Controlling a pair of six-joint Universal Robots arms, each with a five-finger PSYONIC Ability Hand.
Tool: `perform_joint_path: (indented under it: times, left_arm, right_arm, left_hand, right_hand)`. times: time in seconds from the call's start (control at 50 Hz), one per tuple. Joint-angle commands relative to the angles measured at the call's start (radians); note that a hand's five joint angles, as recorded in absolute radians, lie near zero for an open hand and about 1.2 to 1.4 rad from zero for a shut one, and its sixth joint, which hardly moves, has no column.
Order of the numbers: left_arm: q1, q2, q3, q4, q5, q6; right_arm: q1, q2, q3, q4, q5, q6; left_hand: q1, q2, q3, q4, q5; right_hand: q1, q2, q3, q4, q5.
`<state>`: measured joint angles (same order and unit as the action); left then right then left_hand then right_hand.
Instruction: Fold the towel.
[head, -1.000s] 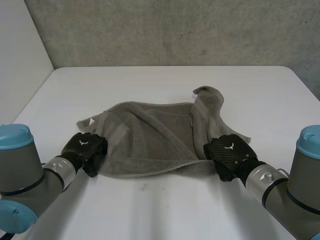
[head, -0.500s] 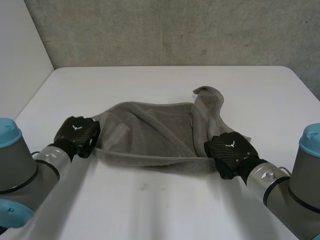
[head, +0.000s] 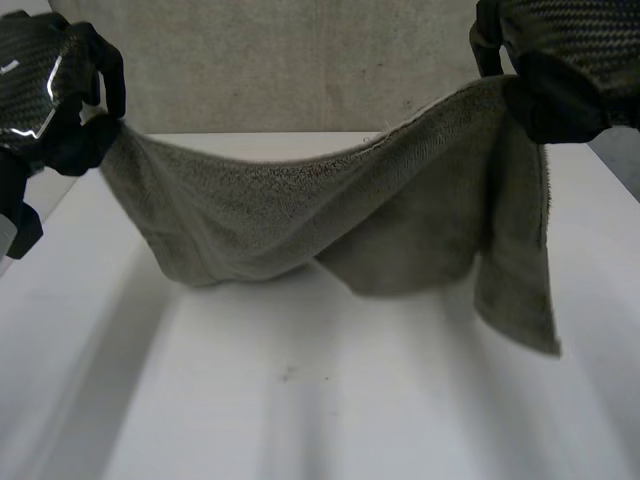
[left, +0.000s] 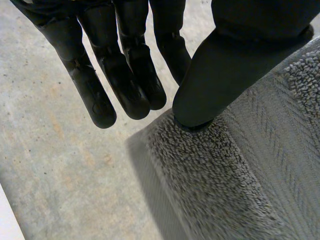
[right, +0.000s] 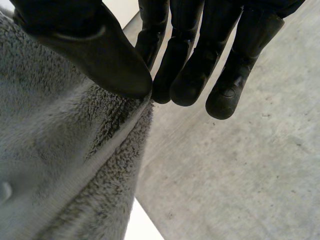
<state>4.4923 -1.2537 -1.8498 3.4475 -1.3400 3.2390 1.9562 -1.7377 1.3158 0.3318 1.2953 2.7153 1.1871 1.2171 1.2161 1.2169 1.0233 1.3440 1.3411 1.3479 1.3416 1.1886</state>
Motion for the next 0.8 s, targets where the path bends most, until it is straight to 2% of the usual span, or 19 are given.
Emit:
perform_joint_path:
  times: [0.02,0.12,0.16,0.24,0.28,0.3,0.32,0.34,0.36,0.38,0.4,0.42,0.5,0.54,0.62,0.66,0.72,0.76,0.8]
  left_arm:
    - [0.002,-0.119,0.000,-0.018,0.002,-0.004]
    - [0.001,-0.319,0.015,-0.013,0.002,0.001]
    - [-0.004,-0.459,0.062,-0.005,0.001,0.002]
    - [-0.010,-0.591,0.169,0.004,-0.004,0.001]
    - [-0.015,-0.645,0.244,0.006,-0.008,0.001]
    - [-0.019,-0.691,0.333,0.006,-0.017,-0.001]
    - [-0.027,-0.725,0.436,0.004,-0.025,-0.005]
    - [-0.027,-0.725,0.437,0.004,-0.025,-0.005]
    - [-0.033,-0.746,0.545,0.004,-0.037,-0.008]
    - [-0.033,-0.747,0.546,0.004,-0.037,-0.008]
    - [-0.038,-0.759,0.652,0.005,-0.057,-0.013]
    - [-0.044,-0.763,0.761,0.006,-0.086,-0.022]
    - [-0.048,-0.762,0.945,0.004,-0.163,-0.068]
    - [-0.047,-0.747,1.039,0.004,-0.229,-0.122]
    - [-0.047,-0.715,1.046,-0.008,-0.260,-0.169]
    - [-0.045,-0.694,1.014,-0.018,-0.263,-0.189]
    - [-0.027,-0.648,0.865,-0.037,-0.257,-0.220]
    - [-0.022,-0.621,0.771,-0.039,-0.252,-0.231]
    - [-0.010,-0.575,0.575,-0.028,-0.251,-0.231]
  right_arm:
    - [-0.003,0.187,-0.105,0.181,-0.004,-0.069]
    - [0.006,0.377,-0.121,0.216,-0.001,-0.206]
    - [0.006,0.435,-0.137,0.214,-0.001,-0.218]
    - [0.009,0.549,-0.231,0.205,0.001,-0.223]
    - [0.013,0.669,-0.387,0.184,0.007,-0.227]
    - [0.013,0.670,-0.388,0.184,0.007,-0.227]
    - [0.021,0.728,-0.494,0.155,0.006,-0.230]
    - [0.021,0.728,-0.495,0.154,0.006,-0.230]
    - [0.029,0.777,-0.620,0.110,0.009,-0.227]
    - [0.035,0.818,-0.747,0.051,0.015,-0.226]
    - [0.035,0.819,-0.748,0.050,0.015,-0.226]
    - [0.036,0.848,-0.865,-0.017,0.015,-0.215]
    - [0.041,0.871,-1.064,-0.204,0.012,-0.171]
    - [0.041,0.862,-1.072,-0.236,0.007,-0.140]
    - [0.041,0.831,-1.040,-0.204,-0.013,-0.085]
    - [0.041,0.791,-0.928,-0.073,-0.074,-0.077]
    - [0.038,0.776,-0.862,0.007,-0.113,-0.085]
    - [0.035,0.761,-0.724,0.155,-0.194,-0.124]
    - [0.035,0.759,-0.651,0.215,-0.215,-0.153]
  left_hand:
    - [0.209,0.179,0.180,0.179,0.198]
    - [0.209,0.179,0.180,0.179,0.198]
    - [0.209,0.179,0.180,0.179,0.198]
    - [0.209,0.179,0.180,0.179,0.198]
    - [0.209,0.179,0.180,0.179,0.198]
    - [0.209,0.179,0.180,0.179,0.198]
    - [0.209,0.179,0.180,0.179,0.198]
    - [0.209,0.179,0.180,0.179,0.198]
    - [0.209,0.179,0.180,0.179,0.198]
    - [0.209,0.179,0.180,0.179,0.198]
    - [0.209,0.179,0.180,0.179,0.198]
    - [0.209,0.179,0.180,0.179,0.198]
    - [0.209,0.179,0.180,0.179,0.198]
    - [0.209,0.179,0.180,0.179,0.198]
    - [0.209,0.179,0.180,0.179,0.198]
    - [0.209,0.179,0.180,0.179,0.198]
    - [0.209,0.179,0.180,0.179,0.198]
    - [0.209,0.179,0.180,0.179,0.198]
    - [0.209,0.179,0.180,0.179,0.198]
  right_hand:
    - [0.052,0.055,0.048,0.055,0.033]
    - [0.052,0.055,0.048,0.055,0.033]
    - [0.052,0.055,0.048,0.055,0.033]
    - [0.052,0.055,0.048,0.055,0.033]
    - [0.052,0.055,0.048,0.055,0.033]
    - [0.052,0.055,0.048,0.055,0.033]
    - [0.052,0.055,0.048,0.055,0.033]
    - [0.052,0.055,0.048,0.055,0.033]
    - [0.052,0.055,0.048,0.055,0.033]
    - [0.052,0.055,0.048,0.055,0.033]
    - [0.052,0.055,0.048,0.055,0.033]
    - [0.052,0.055,0.048,0.055,0.033]
    - [0.052,0.055,0.048,0.055,0.033]
    - [0.052,0.055,0.048,0.055,0.033]
    - [0.052,0.055,0.048,0.055,0.033]
    - [0.052,0.055,0.048,0.055,0.033]
    - [0.052,0.055,0.048,0.055,0.033]
    - [0.052,0.055,0.048,0.055,0.033]
    - [0.052,0.055,0.048,0.055,0.033]
